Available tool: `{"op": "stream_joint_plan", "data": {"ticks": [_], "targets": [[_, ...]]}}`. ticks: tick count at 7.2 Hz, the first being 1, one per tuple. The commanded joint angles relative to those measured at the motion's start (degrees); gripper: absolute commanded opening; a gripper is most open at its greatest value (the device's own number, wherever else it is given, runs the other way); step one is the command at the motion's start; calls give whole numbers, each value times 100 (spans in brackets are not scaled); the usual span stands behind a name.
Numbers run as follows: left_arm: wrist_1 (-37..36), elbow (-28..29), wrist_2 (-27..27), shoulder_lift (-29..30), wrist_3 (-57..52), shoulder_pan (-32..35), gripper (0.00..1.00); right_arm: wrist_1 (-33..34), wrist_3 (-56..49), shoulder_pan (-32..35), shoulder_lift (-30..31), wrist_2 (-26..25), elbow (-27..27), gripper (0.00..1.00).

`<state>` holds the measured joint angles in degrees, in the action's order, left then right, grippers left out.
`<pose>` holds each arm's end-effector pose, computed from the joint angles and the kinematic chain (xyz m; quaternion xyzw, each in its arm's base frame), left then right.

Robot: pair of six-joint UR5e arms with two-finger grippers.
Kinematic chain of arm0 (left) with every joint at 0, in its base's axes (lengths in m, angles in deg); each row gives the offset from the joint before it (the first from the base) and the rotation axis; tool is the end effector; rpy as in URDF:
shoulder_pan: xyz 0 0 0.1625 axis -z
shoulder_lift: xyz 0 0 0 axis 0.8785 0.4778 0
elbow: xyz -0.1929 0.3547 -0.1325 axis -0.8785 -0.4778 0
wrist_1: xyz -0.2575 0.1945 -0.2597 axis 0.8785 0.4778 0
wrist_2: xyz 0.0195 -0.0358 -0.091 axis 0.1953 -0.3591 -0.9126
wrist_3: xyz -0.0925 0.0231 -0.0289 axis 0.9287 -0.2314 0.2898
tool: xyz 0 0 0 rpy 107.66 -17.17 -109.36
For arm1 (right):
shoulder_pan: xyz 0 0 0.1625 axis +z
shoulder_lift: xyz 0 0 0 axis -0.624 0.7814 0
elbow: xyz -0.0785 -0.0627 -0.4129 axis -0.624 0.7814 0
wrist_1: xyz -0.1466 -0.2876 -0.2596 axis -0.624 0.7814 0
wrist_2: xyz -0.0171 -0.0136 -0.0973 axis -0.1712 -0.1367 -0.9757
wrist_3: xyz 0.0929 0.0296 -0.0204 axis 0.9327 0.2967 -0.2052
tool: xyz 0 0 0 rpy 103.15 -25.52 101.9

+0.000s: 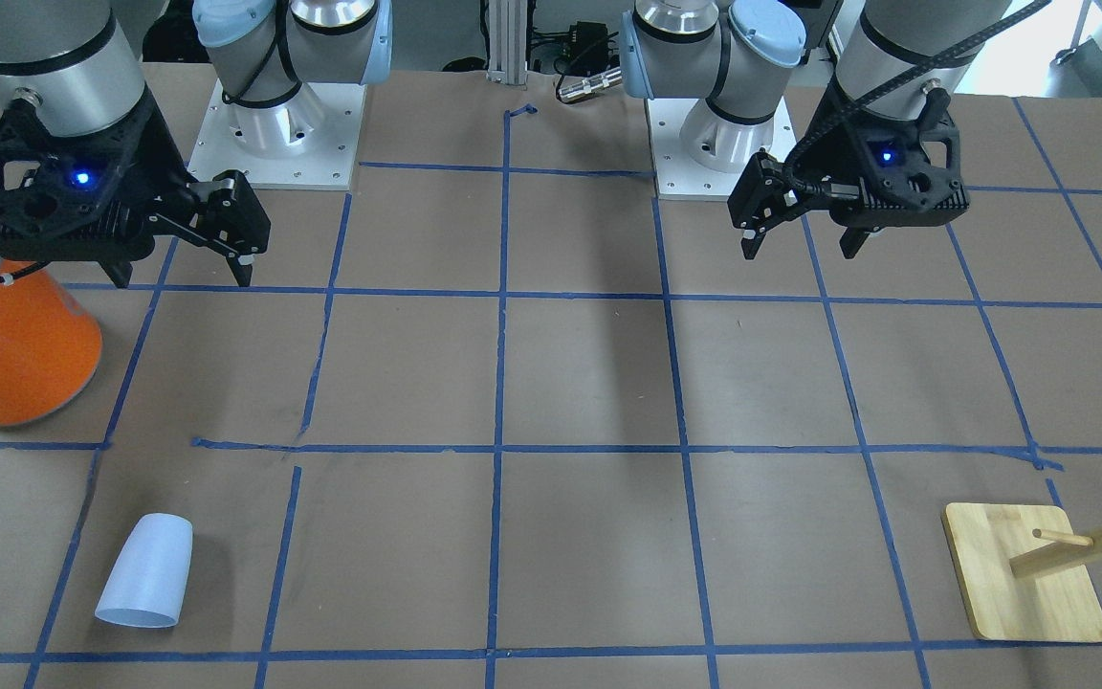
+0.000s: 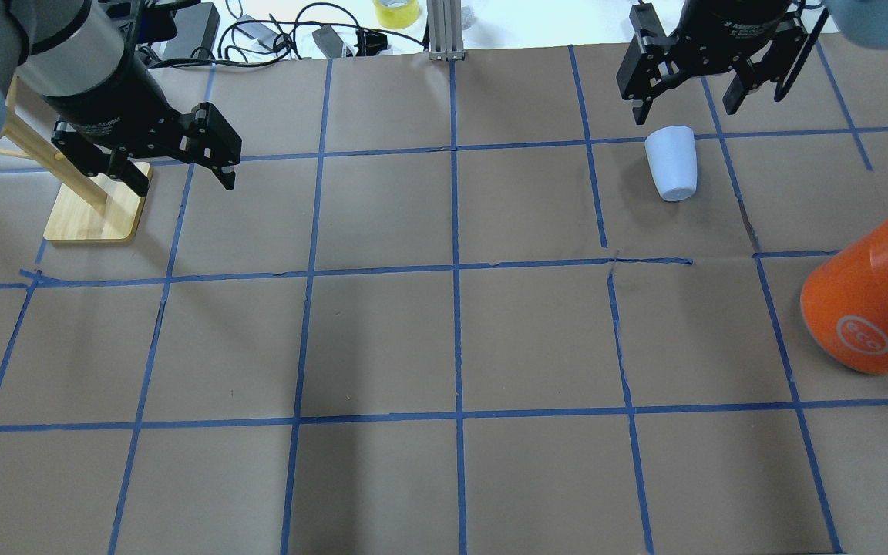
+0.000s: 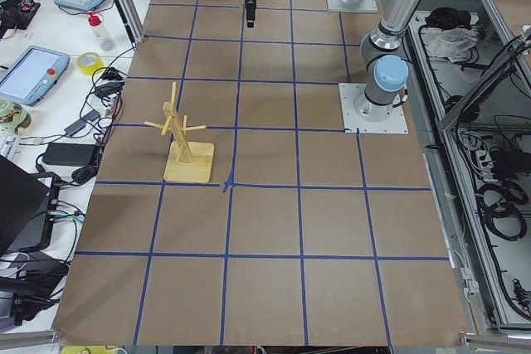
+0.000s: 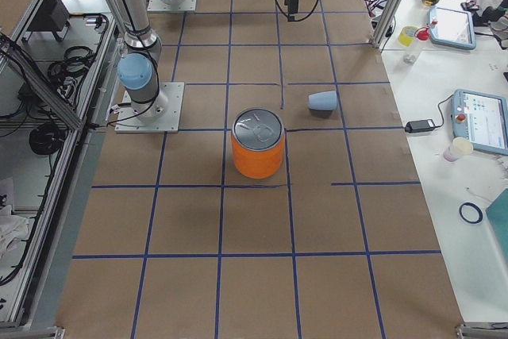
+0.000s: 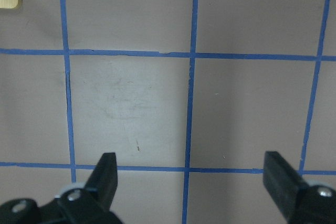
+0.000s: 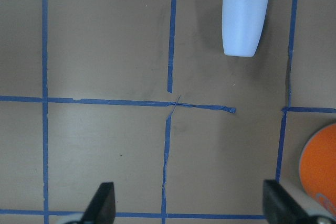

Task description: Flip cup

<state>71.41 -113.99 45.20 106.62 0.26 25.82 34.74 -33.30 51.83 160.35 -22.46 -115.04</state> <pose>-0.1095 -0.4897 0.4973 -0.0223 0.9996 -0.0183 0.0035 0.1339 -0.5388 0.5169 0.0269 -0.9992 0.0233 0.0176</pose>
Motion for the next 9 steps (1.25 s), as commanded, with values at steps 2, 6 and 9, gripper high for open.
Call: {"op": "stream_joint_plan", "data": {"ticks": [2, 6, 9], "targets": [[-7, -1, 0, -3, 0, 0, 100, 3, -4, 0, 0, 4, 0, 100], [1, -1, 0, -3, -9, 0, 100, 55, 4, -9, -9, 3, 0, 100], [2, -1, 0, -3, 0, -9, 100, 46, -285, -17, -35, 56, 0, 100]]}}
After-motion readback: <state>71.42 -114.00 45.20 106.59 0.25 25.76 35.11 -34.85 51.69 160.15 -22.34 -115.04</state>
